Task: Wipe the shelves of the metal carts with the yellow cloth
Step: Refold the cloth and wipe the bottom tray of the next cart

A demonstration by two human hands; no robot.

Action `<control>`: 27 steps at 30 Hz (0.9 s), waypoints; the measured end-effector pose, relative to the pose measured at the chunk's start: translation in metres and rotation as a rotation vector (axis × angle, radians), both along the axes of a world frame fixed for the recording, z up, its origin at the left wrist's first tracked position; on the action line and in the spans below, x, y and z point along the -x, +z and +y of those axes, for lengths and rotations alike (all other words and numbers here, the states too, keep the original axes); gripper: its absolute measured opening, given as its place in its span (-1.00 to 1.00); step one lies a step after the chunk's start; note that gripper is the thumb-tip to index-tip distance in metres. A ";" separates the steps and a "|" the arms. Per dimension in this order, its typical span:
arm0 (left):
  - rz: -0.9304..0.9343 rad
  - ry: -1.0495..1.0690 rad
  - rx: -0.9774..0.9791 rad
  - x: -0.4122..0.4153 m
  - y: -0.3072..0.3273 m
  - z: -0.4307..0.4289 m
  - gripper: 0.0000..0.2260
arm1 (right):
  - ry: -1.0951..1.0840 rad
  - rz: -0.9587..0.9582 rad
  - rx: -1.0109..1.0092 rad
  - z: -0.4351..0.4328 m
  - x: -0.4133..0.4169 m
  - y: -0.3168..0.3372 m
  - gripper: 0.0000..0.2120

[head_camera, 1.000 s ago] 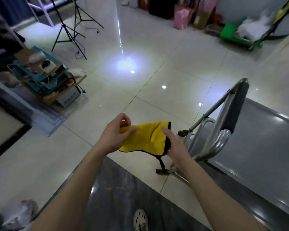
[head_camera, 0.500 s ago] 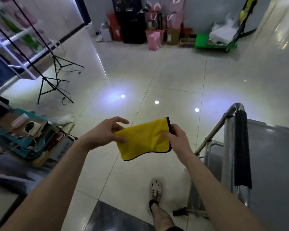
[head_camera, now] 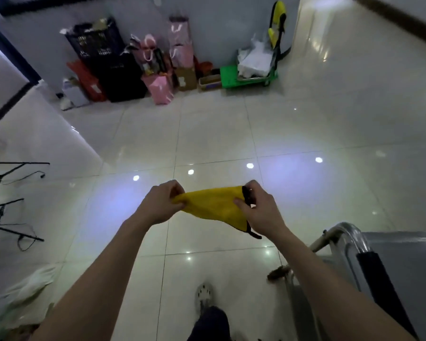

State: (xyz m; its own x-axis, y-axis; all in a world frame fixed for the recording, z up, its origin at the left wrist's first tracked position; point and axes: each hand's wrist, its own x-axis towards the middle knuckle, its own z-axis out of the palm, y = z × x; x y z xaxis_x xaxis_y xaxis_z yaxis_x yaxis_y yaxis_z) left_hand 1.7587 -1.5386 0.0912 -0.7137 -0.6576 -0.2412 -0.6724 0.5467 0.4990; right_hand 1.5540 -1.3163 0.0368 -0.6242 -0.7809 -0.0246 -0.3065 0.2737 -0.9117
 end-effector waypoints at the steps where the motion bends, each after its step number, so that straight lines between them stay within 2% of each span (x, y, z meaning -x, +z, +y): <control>1: 0.008 -0.048 -0.015 0.024 -0.005 -0.017 -0.79 | -0.025 0.041 -0.001 -0.010 0.017 0.002 -0.78; 6: 0.034 -0.224 -0.078 0.155 -0.030 -0.105 -0.79 | -0.126 0.185 -0.110 -0.047 0.109 -0.006 -0.61; 8: 0.008 -0.322 -0.087 0.219 -0.036 -0.133 -0.80 | -0.210 0.215 -0.183 -0.051 0.145 -0.012 -0.68; 10: -0.019 -0.436 -0.093 0.284 -0.037 -0.150 -0.81 | -0.340 0.189 -0.217 -0.047 0.178 -0.014 -0.83; 12: -0.039 -0.547 -0.094 0.347 -0.036 -0.155 -0.83 | -0.483 0.159 -0.236 -0.037 0.210 -0.016 -0.86; 15: -0.054 -0.713 -0.088 0.443 -0.032 -0.142 -0.83 | -0.704 0.145 -0.254 -0.010 0.252 -0.021 -0.82; 20: -0.089 -1.022 -0.048 0.593 -0.037 -0.090 -0.83 | -0.963 0.168 -0.352 0.030 0.311 -0.038 -0.88; 27: -0.172 -1.304 -0.012 0.781 -0.057 0.003 -0.84 | -1.237 0.018 -0.419 0.076 0.406 -0.089 -0.84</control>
State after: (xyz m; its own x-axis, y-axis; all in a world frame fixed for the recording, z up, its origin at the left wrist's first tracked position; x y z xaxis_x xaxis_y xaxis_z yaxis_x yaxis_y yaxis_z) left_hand 0.9779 -1.5356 0.0343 -0.7783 0.4893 -0.3935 0.2871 0.8346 0.4701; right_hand 1.1480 -1.2404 -0.0523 -0.9218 0.3720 -0.1087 0.3401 0.6419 -0.6873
